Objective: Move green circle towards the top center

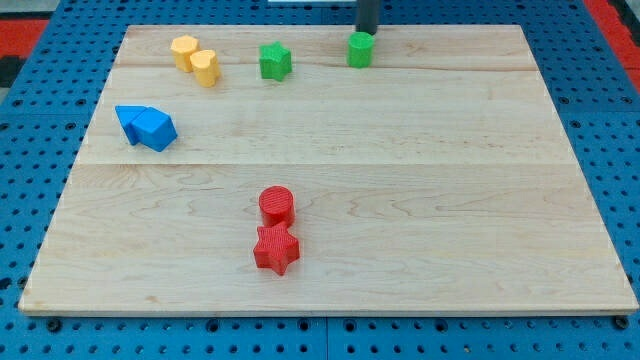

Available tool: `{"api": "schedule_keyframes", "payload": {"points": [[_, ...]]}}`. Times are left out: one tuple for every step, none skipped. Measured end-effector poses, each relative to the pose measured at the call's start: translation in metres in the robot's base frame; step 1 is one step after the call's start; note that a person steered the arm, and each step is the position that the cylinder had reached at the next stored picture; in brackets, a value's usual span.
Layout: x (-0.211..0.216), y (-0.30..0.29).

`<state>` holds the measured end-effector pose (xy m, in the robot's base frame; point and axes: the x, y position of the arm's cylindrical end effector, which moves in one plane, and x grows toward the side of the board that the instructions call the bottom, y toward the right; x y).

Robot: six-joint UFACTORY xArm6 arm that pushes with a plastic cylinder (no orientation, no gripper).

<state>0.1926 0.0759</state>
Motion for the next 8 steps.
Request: {"api": "schedule_keyframes", "payload": {"points": [[0.019, -0.004], [0.038, -0.012], [0.033, -0.012], [0.001, -0.023], [0.000, -0.078], [0.000, -0.160], [0.024, -0.199], [0.062, -0.206]]}}
